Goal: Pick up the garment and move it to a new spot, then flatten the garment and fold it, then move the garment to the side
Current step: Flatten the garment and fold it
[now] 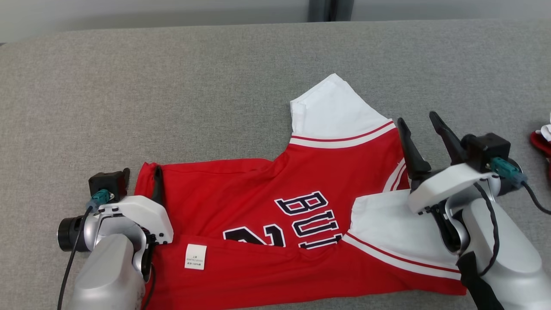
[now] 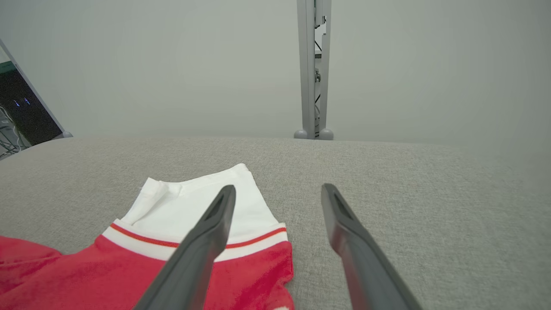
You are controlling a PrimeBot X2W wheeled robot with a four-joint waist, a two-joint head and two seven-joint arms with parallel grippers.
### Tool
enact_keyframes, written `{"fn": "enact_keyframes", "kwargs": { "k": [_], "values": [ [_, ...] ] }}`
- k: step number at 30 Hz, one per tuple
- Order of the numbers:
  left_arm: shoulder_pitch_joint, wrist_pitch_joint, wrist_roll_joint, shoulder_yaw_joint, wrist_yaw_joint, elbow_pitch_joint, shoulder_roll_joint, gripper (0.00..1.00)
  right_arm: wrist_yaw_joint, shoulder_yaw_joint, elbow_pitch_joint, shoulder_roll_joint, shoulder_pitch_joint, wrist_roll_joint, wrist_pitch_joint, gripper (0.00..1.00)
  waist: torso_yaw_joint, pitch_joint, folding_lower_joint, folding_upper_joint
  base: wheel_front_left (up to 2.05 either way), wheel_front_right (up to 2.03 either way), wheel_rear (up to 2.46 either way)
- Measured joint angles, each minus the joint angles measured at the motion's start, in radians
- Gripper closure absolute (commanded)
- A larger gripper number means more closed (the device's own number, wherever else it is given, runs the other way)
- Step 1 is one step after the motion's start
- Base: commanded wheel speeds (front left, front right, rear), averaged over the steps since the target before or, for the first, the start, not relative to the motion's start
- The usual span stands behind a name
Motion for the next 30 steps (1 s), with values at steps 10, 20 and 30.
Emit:
{"fn": "enact_keyframes", "kwargs": {
  "k": [10,20,30],
  "values": [
    [-0.044,0.001,0.006,-0.026,-0.006,-0.013,-0.021,1.0,0.0,0.105,0.179,-0.029,-0.212,0.018,0.097,0.0,0.039,0.027,0.0,0.0,0.0,0.0,0.0],
    [-0.074,0.001,-0.004,-0.093,-0.025,-0.097,-0.031,1.0,0.0,0.17,0.399,-0.048,-0.453,0.072,0.314,0.0,0.133,0.072,0.0,0.0,0.0,0.0,0.0],
    [-0.088,0.001,-0.149,-0.266,0.002,-0.172,-0.031,1.0,0.0,0.233,0.54,-0.055,-0.556,0.105,0.42,0.0,0.218,0.131,0.0,0.0,0.0,0.0,0.0]
  ]
}}
